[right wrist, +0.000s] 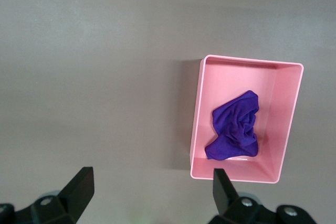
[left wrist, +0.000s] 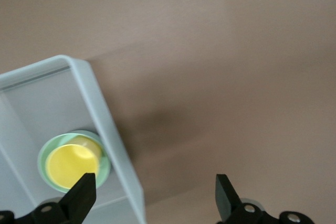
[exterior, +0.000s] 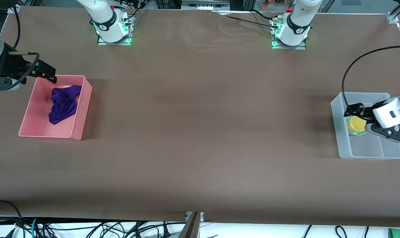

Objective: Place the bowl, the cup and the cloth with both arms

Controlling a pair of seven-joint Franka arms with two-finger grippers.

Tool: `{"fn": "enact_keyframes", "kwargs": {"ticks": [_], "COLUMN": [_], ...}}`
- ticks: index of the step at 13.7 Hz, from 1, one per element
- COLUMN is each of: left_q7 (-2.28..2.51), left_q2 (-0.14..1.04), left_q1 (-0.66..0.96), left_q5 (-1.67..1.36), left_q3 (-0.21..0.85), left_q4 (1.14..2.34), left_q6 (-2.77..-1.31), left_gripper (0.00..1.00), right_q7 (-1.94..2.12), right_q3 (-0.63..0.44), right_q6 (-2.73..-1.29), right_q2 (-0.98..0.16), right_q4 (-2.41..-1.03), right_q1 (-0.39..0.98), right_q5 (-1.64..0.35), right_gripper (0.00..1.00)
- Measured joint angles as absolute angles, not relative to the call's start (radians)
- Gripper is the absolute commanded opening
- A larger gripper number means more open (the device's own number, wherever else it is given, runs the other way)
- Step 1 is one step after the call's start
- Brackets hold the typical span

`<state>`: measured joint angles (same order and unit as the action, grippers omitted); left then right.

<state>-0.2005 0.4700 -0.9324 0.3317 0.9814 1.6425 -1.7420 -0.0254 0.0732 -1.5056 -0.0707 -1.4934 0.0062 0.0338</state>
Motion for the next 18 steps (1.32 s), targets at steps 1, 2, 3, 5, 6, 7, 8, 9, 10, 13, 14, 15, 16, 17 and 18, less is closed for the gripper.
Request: {"fn": "enact_keyframes", "kwargs": {"ticks": [1, 2, 3, 5, 6, 7, 8, 9, 10, 13, 14, 15, 16, 17, 18], "left_q7": [-0.159, -0.134, -0.111, -0.07, -0.055, -0.047, -0.046, -0.046, -0.046, -0.046, -0.046, -0.046, -0.046, -0.044, -0.035], "left_q2": [0.468, 0.465, 0.459, 0.421, 0.39, 0.355, 0.323, 0.287, 0.251, 0.142, 0.112, 0.083, 0.055, 0.033, 0.018], "left_q1": [-0.931, -0.929, -0.925, -0.879, -0.83, -0.765, -0.69, -0.603, -0.509, -0.231, -0.175, -0.143, -0.127, -0.116, -0.098], "left_q5": [0.332, 0.332, 0.332, 0.313, 0.281, 0.243, 0.197, 0.146, 0.099, 0.0, -0.015, -0.023, -0.025, -0.026, -0.026], "left_q3": [1.018, 1.049, 1.081, 1.093, 1.056, 0.988, 0.901, 0.795, 0.682, 0.362, 0.298, 0.259, 0.24, 0.231, 0.215], "left_q4": [1.642, 1.642, 1.64, 1.634, 1.629, 1.621, 1.608, 1.592, 1.582, 1.578, 1.584, 1.601, 1.625, 1.648, 1.666], "left_q6": [-1.733, -1.729, -1.724, -1.713, -1.708, -1.707, -1.707, -1.702, -1.688, -1.633, -1.622, -1.622, -1.622, -1.623, -1.627], "left_gripper": [1.0, 1.0, 1.0, 1.0, 1.0, 1.0, 1.0, 1.0, 1.0, 1.0, 1.0, 1.0, 1.0, 1.0, 1.0], "right_q7": [-0.026, -0.026, -0.026, -0.026, -0.026, -0.026, -0.026, -0.026, -0.026, -0.026, -0.026, -0.026, -0.026, -0.026, -0.026], "right_q3": [0.073, 0.073, 0.073, 0.073, 0.073, 0.073, 0.073, 0.073, 0.073, 0.073, 0.073, 0.073, 0.073, 0.073, 0.073], "right_q6": [-1.506, -1.506, -1.506, -1.506, -1.506, -1.506, -1.506, -1.506, -1.506, -1.506, -1.506, -1.506, -1.506, -1.506, -1.506], "right_q2": [-0.071, -0.071, -0.071, -0.071, -0.071, -0.071, -0.071, -0.071, -0.071, -0.071, -0.072, -0.073, -0.074, -0.076, -0.077], "right_q4": [-1.493, -1.493, -1.493, -1.493, -1.493, -1.493, -1.493, -1.493, -1.493, -1.493, -1.493, -1.493, -1.493, -1.493, -1.493], "right_q1": [0.006, 0.006, 0.006, 0.006, 0.006, 0.006, 0.006, 0.006, 0.006, 0.006, 0.006, 0.006, 0.006, 0.006, 0.006], "right_q5": [0.034, 0.034, 0.034, 0.034, 0.034, 0.034, 0.034, 0.034, 0.034, 0.036, 0.038, 0.039, 0.04, 0.04, 0.04], "right_gripper": [1.0, 1.0, 1.0, 1.0, 1.0, 1.0, 1.0, 1.0, 1.0, 1.0, 1.0, 1.0, 1.0, 1.0, 1.0]}}
